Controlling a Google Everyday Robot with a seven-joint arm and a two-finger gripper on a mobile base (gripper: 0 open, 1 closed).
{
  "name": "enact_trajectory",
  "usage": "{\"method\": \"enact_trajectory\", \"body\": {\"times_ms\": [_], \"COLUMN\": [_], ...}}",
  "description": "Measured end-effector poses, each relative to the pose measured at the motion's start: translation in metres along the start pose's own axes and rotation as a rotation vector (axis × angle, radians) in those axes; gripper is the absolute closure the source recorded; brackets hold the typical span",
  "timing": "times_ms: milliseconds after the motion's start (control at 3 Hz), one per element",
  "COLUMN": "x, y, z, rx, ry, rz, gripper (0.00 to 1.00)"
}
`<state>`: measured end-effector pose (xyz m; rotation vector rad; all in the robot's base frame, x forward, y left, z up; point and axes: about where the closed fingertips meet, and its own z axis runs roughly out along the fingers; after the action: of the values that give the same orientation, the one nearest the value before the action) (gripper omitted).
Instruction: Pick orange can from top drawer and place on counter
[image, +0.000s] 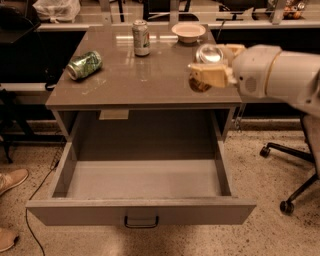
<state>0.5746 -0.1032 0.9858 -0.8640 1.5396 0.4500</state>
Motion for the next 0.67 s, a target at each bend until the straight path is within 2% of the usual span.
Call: {"method": "enact_trajectory", "body": {"times_ms": [333,667], "x": [-0.012,-0.004], "y": [-0.027,-0.058], "z": [0.015,0.034], "rx": [-0.084,-0.146], "ry": [0.062,0.165], "rz": [-0.018,0.005], "gripper": [1.00,1.00]}}
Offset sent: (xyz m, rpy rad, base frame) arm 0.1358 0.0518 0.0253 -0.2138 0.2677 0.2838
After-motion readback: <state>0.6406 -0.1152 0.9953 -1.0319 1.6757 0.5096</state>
